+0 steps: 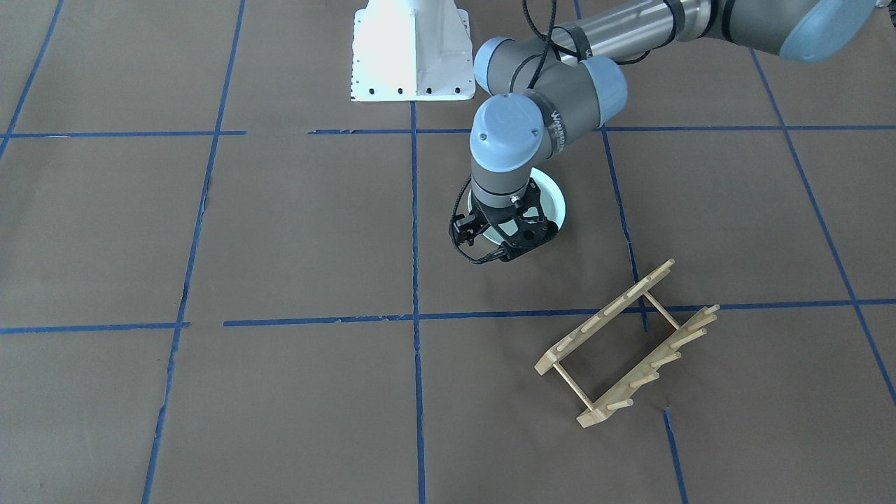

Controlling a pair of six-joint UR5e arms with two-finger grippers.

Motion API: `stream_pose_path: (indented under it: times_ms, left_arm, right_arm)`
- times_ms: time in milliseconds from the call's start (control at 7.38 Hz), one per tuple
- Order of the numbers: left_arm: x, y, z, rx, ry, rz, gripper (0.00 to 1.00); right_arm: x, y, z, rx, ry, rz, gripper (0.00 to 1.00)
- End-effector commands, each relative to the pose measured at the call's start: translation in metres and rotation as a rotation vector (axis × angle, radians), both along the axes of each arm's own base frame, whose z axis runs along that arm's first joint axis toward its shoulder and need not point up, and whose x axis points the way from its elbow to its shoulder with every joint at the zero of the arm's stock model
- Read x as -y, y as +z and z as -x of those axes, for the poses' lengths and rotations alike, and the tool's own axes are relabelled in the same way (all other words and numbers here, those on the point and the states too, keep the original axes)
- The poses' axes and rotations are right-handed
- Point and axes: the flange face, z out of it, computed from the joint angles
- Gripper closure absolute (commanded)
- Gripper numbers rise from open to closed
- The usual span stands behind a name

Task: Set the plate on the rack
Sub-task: 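Reach the left gripper down to the green plate and grasp its rim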

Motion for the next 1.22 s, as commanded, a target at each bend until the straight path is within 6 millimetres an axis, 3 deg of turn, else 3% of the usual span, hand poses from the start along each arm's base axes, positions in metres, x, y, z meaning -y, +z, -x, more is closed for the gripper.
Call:
stream_pose_path:
  times_ms: [0,135,1083]
  left_arm:
    - [-0.029,0.010,-0.040,0.060,0.034,-0.021,0.16]
    - [-0.032,0.013,-0.042,0.063,0.038,-0.024,0.34]
    - [-0.042,0.031,-0.046,0.074,0.054,-0.017,0.73]
  right_arm:
    - [0.000,0.000,0.000,0.000,-0.001,0.000,0.00]
    - [0.000,0.000,0.000,0.000,0.001,0.000,0.00]
    - [0.000,0.000,0.000,0.000,-0.001,0.000,0.00]
